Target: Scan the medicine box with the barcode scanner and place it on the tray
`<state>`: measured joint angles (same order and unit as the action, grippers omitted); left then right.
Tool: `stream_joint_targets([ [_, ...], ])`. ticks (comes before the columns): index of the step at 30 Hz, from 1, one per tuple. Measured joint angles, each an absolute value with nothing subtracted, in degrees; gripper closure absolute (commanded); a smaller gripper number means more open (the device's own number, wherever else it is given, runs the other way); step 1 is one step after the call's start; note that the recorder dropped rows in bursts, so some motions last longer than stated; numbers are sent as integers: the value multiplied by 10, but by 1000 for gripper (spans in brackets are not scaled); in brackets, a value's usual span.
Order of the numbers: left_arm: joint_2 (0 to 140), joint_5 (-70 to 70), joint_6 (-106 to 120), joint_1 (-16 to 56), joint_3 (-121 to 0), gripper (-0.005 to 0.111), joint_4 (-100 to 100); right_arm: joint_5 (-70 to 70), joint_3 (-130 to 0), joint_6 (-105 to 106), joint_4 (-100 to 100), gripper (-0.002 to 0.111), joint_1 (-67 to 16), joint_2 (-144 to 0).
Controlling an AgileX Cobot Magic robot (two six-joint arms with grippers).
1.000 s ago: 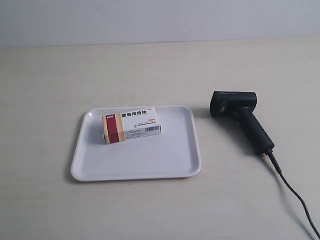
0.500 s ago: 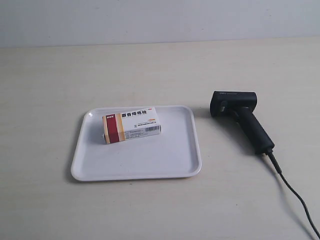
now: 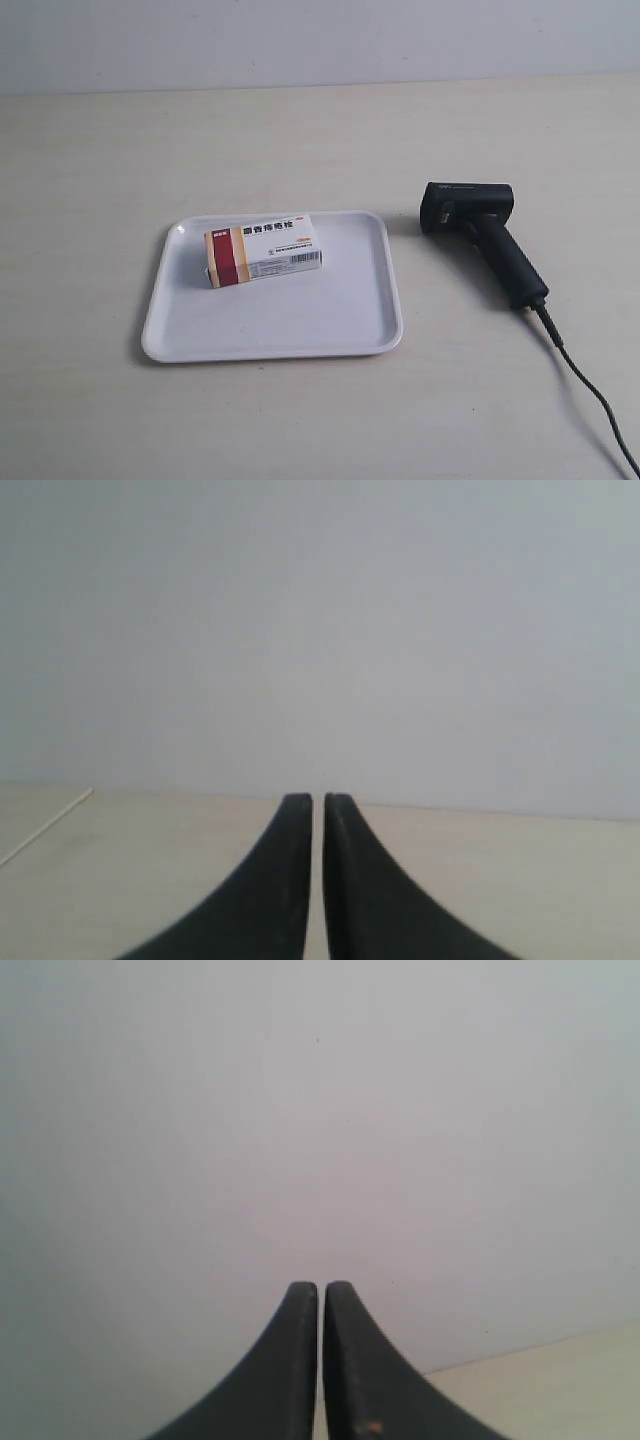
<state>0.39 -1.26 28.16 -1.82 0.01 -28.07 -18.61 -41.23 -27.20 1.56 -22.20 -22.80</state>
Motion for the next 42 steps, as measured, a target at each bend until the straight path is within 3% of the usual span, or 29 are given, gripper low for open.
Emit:
stream_joint_targets([
  [3, 4, 24, 107, -18, 0, 99, -114, -186, -412, -272, 16, 105, -222, -228],
  [7, 4, 65, 36, -18, 0, 99, -48, -186, -412, -272, 16, 105, -222, -228],
  [42, 4, 120, -11, -18, 0, 99, -4, -186, -412, -272, 16, 105, -222, -228],
])
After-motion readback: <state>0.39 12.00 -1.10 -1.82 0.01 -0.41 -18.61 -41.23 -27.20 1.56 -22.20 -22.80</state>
